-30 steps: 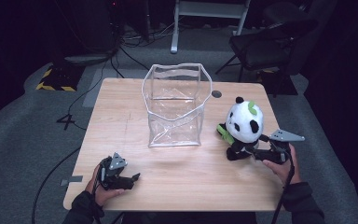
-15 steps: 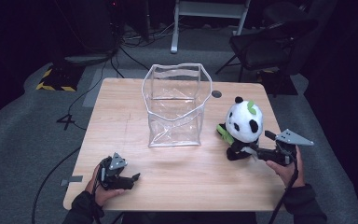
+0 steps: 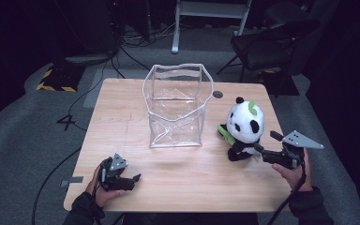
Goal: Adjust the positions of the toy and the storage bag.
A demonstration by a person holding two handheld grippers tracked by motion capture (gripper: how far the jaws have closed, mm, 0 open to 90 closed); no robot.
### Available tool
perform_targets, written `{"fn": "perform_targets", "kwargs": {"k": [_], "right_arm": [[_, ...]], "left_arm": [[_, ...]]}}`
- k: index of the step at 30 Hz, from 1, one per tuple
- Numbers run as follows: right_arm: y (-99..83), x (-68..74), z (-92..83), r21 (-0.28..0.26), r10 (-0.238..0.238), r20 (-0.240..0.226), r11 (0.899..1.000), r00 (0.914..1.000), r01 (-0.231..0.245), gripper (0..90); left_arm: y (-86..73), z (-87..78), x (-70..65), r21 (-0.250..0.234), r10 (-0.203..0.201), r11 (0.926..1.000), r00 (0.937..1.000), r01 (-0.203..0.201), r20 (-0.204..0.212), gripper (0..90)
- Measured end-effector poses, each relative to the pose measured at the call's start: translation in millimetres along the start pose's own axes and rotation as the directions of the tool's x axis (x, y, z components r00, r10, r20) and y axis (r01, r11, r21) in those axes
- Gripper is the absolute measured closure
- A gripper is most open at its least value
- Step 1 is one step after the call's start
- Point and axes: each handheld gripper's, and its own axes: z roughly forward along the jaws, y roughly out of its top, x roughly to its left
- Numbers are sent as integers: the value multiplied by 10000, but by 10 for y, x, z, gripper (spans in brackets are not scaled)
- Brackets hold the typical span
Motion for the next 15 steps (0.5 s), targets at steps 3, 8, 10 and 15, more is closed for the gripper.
{"fn": "perform_targets", "kwargs": {"k": [3, 8, 10, 15], "right_arm": [[53, 34, -37, -204, 71, -86, 9998, 9999, -73, 184], [146, 106, -58, -345, -43, -144, 9994, 9999, 38, 178], [183, 127, -76, -443, -82, -99, 9990, 9999, 78, 173], [283, 160, -88, -774, 153, 178, 9969, 9997, -139, 174]], "left_arm": [[0, 0, 0, -1, 6, 10000, 10000, -6, -8, 169], [0, 0, 0, -3, -6, 10000, 10000, 6, -6, 169], [0, 0, -1, -6, -17, 10000, 10000, 17, -4, 169], [0, 0, -1, -4, -17, 10000, 10000, 17, -4, 169]]}}
